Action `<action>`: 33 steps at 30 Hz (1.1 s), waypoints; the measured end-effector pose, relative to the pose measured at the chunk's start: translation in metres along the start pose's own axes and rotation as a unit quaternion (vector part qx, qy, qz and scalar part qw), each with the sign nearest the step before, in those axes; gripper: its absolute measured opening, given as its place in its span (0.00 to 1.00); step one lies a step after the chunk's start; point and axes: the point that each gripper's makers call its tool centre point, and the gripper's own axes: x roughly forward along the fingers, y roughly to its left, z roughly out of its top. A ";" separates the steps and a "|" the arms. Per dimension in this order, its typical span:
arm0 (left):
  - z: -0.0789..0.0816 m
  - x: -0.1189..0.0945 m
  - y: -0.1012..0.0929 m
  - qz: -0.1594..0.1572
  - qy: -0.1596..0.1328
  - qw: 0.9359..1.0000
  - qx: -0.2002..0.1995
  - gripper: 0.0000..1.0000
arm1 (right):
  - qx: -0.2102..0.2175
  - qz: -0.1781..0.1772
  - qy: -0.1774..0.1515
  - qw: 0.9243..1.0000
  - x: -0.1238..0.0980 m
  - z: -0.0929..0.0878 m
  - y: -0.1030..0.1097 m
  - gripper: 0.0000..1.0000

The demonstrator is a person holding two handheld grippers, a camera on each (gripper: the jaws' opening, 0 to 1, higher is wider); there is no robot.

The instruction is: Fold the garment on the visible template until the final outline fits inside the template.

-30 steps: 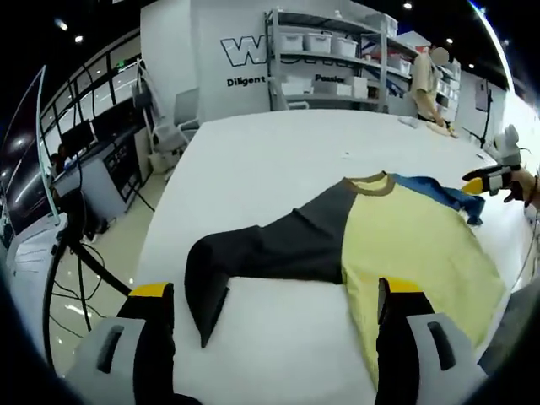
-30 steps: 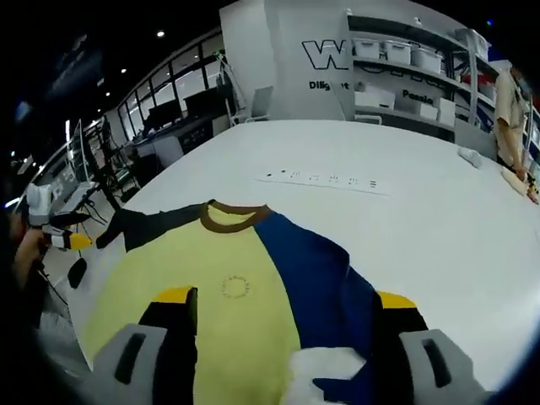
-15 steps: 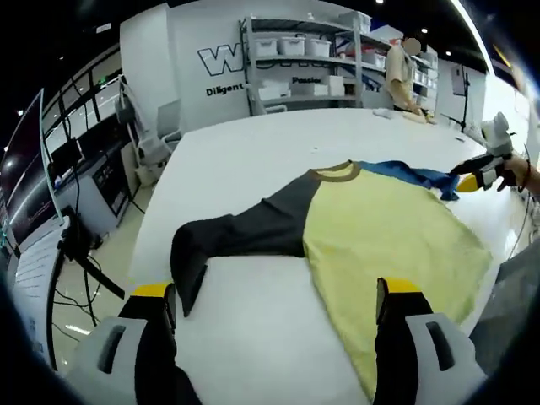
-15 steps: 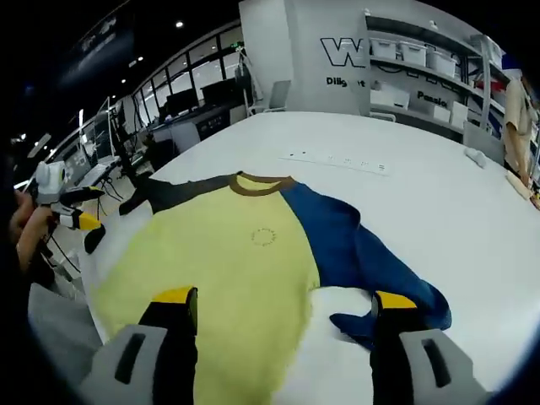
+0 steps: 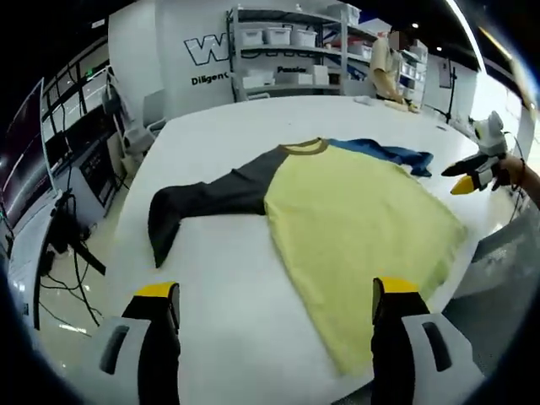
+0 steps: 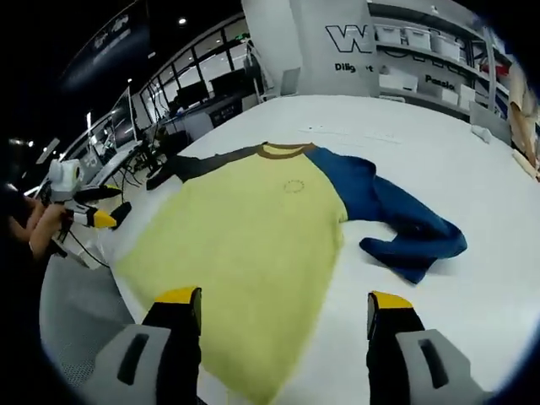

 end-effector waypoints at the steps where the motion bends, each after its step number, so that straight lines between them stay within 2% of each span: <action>1: -0.003 -0.001 -0.003 -0.005 0.003 1.000 -0.001 0.92 | 0.002 0.001 0.002 1.000 -0.001 -0.003 0.001 0.77; 5: -0.015 -0.004 -0.016 -0.024 0.009 1.000 -0.013 0.87 | 0.005 0.005 0.021 1.000 -0.005 -0.022 0.004 0.76; 7: -0.027 -0.004 -0.022 -0.028 0.029 0.999 -0.012 0.85 | 0.006 0.002 0.027 1.000 -0.007 -0.030 0.005 0.75; 11: -0.039 -0.005 -0.031 -0.036 0.046 0.998 -0.016 0.81 | 0.010 0.007 0.040 0.999 -0.010 -0.044 0.012 0.69; 15: -0.051 -0.006 -0.037 -0.043 0.065 0.997 -0.019 0.76 | 0.019 0.013 0.082 0.996 -0.012 -0.068 0.019 0.67; 19: -0.061 -0.005 -0.040 -0.036 0.077 0.996 0.000 0.74 | 0.021 0.020 0.087 0.996 -0.013 -0.075 0.026 0.59; 22: -0.066 -0.004 -0.044 -0.036 0.082 0.996 -0.020 0.71 | 0.008 0.015 0.097 0.995 -0.013 -0.078 0.024 0.55; 25: -0.071 -0.004 -0.046 -0.041 0.087 0.994 -0.042 0.66 | 0.010 0.012 0.106 0.994 -0.014 -0.081 0.023 0.46; 28: -0.078 -0.006 -0.044 -0.034 0.096 0.993 -0.062 0.61 | 0.011 0.006 0.113 0.994 -0.013 -0.084 0.020 0.39; 33: -0.082 -0.008 -0.047 -0.040 0.100 0.991 -0.076 0.51 | 0.009 -0.019 0.122 0.992 -0.012 -0.086 0.012 0.21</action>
